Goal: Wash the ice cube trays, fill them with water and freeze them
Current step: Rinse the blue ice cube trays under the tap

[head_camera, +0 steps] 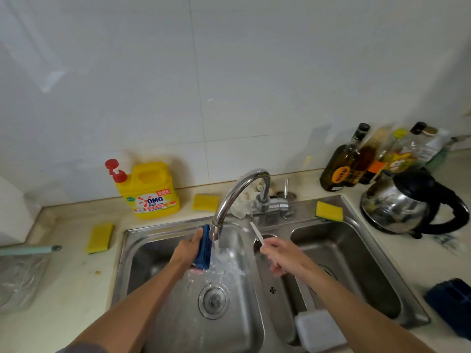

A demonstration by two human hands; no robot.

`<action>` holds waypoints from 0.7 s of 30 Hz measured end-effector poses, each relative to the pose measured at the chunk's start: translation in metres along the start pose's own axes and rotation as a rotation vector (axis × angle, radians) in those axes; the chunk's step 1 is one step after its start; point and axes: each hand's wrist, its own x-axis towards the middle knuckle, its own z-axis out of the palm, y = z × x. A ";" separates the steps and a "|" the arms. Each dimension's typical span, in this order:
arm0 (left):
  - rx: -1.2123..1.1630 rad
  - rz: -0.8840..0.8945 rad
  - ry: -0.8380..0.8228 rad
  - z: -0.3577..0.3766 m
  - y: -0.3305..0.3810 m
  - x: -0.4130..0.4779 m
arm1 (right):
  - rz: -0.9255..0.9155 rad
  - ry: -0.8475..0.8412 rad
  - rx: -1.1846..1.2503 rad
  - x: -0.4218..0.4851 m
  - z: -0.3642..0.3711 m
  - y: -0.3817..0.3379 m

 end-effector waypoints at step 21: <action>-0.702 -0.122 0.011 0.066 0.008 0.007 | 0.005 -0.132 -1.094 -0.084 -0.056 0.140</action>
